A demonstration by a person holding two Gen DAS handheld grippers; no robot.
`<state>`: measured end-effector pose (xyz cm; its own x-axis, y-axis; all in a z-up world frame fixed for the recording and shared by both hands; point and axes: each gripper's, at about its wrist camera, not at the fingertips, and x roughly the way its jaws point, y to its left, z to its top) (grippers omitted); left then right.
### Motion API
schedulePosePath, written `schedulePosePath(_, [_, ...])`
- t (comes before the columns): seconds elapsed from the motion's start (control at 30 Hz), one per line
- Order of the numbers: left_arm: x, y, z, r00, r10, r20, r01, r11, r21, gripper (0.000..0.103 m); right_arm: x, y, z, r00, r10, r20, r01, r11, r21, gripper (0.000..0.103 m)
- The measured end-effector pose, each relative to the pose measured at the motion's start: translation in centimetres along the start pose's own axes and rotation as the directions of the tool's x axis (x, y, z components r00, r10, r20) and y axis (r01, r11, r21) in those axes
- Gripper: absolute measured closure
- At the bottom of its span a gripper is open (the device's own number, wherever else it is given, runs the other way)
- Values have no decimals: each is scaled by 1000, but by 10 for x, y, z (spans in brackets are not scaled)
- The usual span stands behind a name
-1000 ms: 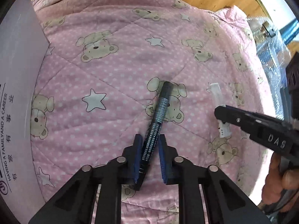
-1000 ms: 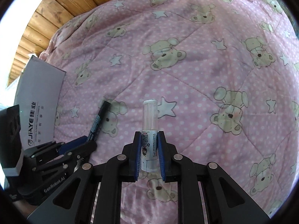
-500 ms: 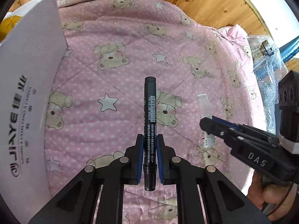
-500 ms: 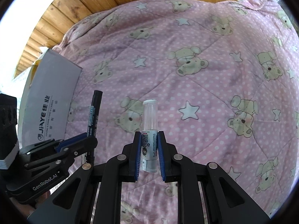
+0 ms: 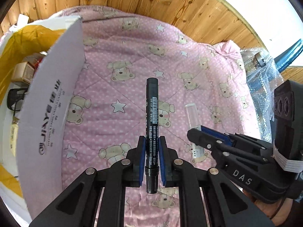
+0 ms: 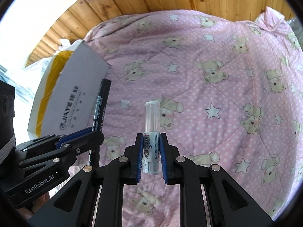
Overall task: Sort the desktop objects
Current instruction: 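Carry the marker and clear tube in both tools over the yellow-taped box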
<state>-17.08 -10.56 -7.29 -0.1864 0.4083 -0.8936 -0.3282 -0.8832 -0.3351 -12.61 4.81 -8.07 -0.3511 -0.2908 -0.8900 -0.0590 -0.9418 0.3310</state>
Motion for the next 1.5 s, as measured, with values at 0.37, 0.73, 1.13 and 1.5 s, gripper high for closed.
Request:
schedulePosePath(0.37, [-49,-4,-15,996,-10,86,11,1000,-10,89,-34,38,-13,999,14,43,-10,997,-78,85])
schedulePosePath(0.73, [-93,4,-31,985,-3,173,8,999,-31,89,-59,76,-27,997,32,71,-20,988,-155,85])
schedulePosePath(1.13, [-140,28,-52,963,11,271,16,995,-97,89,-80,120,-31,994,52,95,-26,967,-255,85])
schedulePosePath(1.5, [-171,57,-65,942,36,334,23,985,-169,89,-89,160,-33,992,74,99,-36,939,-341,85])
